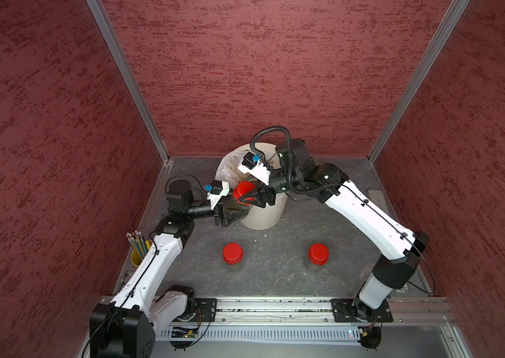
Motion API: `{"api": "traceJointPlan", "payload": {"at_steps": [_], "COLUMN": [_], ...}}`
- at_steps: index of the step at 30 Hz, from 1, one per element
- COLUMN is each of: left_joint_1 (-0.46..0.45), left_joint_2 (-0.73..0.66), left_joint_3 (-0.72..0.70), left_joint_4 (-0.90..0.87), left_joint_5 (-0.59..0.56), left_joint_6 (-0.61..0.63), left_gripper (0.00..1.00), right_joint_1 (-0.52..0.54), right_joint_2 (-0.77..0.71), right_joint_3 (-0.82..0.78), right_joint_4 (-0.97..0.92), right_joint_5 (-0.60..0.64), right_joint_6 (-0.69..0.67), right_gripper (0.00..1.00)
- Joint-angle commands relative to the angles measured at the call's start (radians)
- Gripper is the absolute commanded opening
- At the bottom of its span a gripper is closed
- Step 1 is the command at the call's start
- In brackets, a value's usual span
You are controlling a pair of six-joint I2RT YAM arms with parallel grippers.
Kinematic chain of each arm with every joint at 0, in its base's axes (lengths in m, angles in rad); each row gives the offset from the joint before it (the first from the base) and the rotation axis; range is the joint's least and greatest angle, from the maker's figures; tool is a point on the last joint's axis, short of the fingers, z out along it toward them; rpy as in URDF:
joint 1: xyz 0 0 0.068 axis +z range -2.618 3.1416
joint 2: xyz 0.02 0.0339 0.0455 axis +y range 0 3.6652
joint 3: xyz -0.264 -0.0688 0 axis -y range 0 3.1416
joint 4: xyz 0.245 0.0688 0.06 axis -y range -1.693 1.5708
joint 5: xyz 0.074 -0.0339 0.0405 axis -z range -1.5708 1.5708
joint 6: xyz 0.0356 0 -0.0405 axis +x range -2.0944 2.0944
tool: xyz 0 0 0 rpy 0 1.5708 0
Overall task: Empty moldy tea leaves from jars
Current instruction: Unscrew the lid from the jar.
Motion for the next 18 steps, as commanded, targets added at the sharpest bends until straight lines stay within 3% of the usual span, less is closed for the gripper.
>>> {"api": "traceJointPlan", "payload": {"at_steps": [1, 9, 15, 18], "left_joint_1": [0.007, 0.004, 0.004, 0.004], "left_joint_2": [-0.009, -0.005, 0.001, 0.001], "left_joint_3": [0.031, 0.024, 0.023, 0.024], "left_joint_4": [-0.014, -0.002, 0.000, 0.000], "left_joint_5": [0.045, 0.053, 0.055, 0.055], "left_joint_6": [-0.007, -0.011, -0.012, -0.012], "left_gripper": [0.64, 0.64, 0.64, 0.64], "right_joint_1": [-0.016, -0.023, -0.024, -0.024], "right_joint_2": [0.020, 0.097, 0.085, 0.084], "right_joint_3": [0.061, 0.211, 0.211, 0.214], "right_joint_4": [-0.104, -0.325, -0.321, -0.285], "right_joint_5": [-0.056, -0.133, -0.125, -0.115], "right_joint_6": [-0.181, -0.386, -0.399, -0.358], "right_gripper": [0.40, 0.49, 0.55, 0.62]}}
